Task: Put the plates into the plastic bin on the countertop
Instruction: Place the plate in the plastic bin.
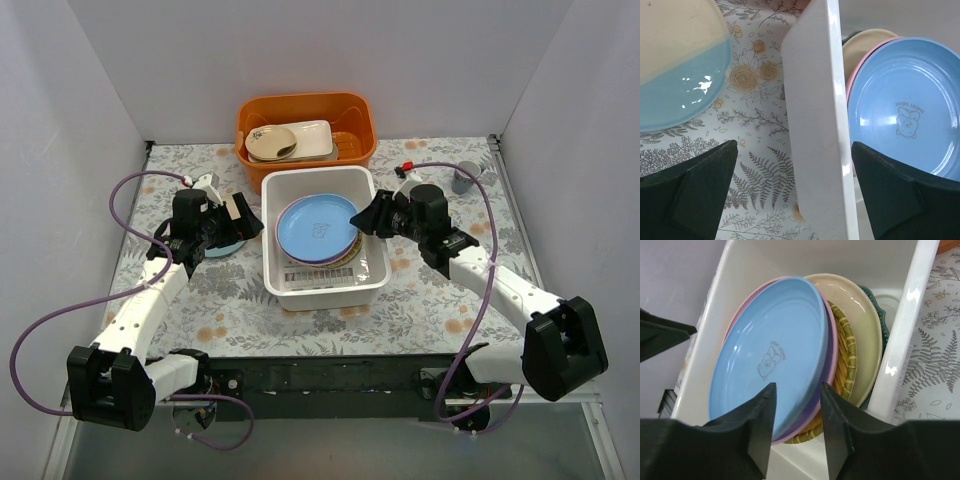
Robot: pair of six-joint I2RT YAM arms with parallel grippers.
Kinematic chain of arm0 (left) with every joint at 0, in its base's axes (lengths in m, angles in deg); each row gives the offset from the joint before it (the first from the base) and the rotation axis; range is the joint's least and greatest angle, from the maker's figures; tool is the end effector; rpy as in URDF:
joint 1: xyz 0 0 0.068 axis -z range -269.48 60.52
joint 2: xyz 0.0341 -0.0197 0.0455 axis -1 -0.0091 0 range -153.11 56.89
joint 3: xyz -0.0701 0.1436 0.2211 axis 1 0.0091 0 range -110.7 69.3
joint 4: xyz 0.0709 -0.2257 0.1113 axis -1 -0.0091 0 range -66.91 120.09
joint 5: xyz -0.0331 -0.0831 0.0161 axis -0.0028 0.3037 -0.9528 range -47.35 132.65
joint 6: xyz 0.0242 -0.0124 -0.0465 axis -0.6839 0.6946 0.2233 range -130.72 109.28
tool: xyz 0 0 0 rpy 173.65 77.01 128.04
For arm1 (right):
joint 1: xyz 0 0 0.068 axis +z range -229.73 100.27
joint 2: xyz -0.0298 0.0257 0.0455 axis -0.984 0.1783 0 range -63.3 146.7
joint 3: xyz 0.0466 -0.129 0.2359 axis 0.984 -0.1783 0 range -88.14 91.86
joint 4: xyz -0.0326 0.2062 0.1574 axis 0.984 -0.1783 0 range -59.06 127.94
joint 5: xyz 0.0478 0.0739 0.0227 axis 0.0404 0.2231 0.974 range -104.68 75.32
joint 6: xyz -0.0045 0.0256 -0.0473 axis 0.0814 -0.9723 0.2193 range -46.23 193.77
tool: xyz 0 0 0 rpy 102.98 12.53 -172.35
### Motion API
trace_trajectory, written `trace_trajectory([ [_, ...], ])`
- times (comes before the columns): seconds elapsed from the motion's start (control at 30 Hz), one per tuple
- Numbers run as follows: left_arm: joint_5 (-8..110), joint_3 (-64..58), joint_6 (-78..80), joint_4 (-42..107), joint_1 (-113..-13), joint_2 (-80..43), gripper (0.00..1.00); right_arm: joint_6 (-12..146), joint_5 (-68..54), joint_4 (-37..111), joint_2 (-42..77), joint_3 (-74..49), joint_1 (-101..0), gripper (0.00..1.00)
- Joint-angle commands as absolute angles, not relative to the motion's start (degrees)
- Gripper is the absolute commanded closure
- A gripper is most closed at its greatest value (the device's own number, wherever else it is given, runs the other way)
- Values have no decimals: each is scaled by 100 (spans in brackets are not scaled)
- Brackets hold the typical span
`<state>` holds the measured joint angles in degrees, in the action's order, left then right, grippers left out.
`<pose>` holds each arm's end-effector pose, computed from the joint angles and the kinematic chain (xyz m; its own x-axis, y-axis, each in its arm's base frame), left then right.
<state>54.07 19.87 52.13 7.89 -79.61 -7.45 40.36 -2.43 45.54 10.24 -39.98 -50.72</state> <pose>0.2398 -0.0487 0.2808 -0.5591 -0.7881 -0.2575 -0.3813 0.5202 -0.7642 0.2551 0.1501 0.2827 -0.5813 0.2931 -0.7591 -0.3960 0.7131 0.5785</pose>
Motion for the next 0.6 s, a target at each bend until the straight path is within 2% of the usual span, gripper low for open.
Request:
trace_trajectory([
  [0.0, 5408, 1982, 5168, 829, -7990, -639, 2, 3967, -474, 5130, 702, -4085, -5038, 46],
  [0.17, 5408, 1982, 5159, 838, -7981, -648, 2, 3967, -790, 5349, 157, -4392, -5038, 34],
  [0.57, 5206, 1885, 5115, 803, -7990, -727, 2, 3985, -853, 5464, -169, -4534, -5038, 33],
])
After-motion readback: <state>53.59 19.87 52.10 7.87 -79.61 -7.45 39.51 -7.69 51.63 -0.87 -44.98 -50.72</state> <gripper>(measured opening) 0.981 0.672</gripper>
